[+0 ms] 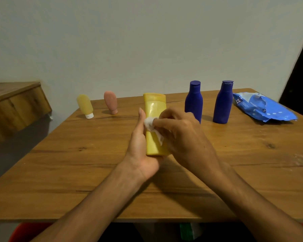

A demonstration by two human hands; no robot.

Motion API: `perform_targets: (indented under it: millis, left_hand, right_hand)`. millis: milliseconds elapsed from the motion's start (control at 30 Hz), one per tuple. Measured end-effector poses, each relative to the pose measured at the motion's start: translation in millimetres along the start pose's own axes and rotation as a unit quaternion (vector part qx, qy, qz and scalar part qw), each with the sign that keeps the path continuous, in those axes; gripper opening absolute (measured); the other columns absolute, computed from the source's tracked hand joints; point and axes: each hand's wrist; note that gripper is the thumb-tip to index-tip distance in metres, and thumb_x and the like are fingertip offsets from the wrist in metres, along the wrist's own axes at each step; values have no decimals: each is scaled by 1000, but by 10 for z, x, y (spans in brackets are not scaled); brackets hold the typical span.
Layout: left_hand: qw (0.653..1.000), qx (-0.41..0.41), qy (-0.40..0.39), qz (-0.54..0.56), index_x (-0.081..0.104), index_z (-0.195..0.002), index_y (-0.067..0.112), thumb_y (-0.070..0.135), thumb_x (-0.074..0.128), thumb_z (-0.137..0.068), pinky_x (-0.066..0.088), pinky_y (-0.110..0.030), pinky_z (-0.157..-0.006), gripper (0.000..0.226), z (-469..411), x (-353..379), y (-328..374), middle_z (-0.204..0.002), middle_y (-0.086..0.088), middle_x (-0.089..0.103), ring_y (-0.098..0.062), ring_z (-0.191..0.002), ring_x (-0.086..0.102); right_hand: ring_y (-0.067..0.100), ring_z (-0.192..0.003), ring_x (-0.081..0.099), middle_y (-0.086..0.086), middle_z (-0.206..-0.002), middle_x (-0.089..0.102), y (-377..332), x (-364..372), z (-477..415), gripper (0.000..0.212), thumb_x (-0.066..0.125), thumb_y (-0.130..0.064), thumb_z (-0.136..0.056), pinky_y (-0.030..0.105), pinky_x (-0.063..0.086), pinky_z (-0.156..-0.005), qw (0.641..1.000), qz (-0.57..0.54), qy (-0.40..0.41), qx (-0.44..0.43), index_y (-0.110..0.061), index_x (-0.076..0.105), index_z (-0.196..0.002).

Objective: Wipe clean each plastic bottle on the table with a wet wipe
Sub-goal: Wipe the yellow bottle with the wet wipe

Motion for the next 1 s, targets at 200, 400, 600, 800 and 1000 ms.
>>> perform_targets:
  millis: [200,400,600,800,1000]
  left_hand:
    - [1000,-2,0,-6,60,-129,14,70,56,-81,48,-53,-96,74,-6,6,2,-110,-16,69,-36,-109,65]
    - [1000,2,-20,-20,64,-125,13,73,54,-79,47,-53,-98,77,-1,0,18,-109,-15,70,-34,-108,65]
    - [998,11,-36,-56,62,-128,16,72,62,-73,45,-57,-100,79,23,43,-26,-114,-15,69,-35,-113,65]
    - [998,3,-33,-59,66,-124,20,62,64,-80,50,-51,-92,61,52,80,-121,-120,-12,70,-32,-115,64]
    - [994,23,-40,-102,71,-116,25,63,56,-85,39,-51,-102,52,18,49,-135,-125,-15,67,-33,-119,58]
  right_hand:
    - [20,-89,57,0,-99,61,4,-57,0,22,70,-17,-79,38,52,-70,999,-4,-49,-12,-18,71,-101]
    - [12,-89,52,-2,-101,60,-16,-95,9,24,66,-22,-83,26,48,-74,999,-16,-14,34,-20,69,-107]
    - [19,-83,52,0,-96,59,-28,-52,26,20,67,-20,-81,34,48,-65,1000,-12,16,11,-25,71,-100]
    - [16,-79,49,7,-96,61,51,10,19,18,75,-14,-74,32,44,-60,995,47,88,26,-17,72,-92]
    - [24,-88,56,10,-106,58,177,-35,-44,31,50,-27,-83,34,47,-66,993,36,94,59,-16,67,-106]
Point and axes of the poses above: each hand's wrist, its own z-axis away from the middle knuckle, its own x-axis out of the palm, y = z × x
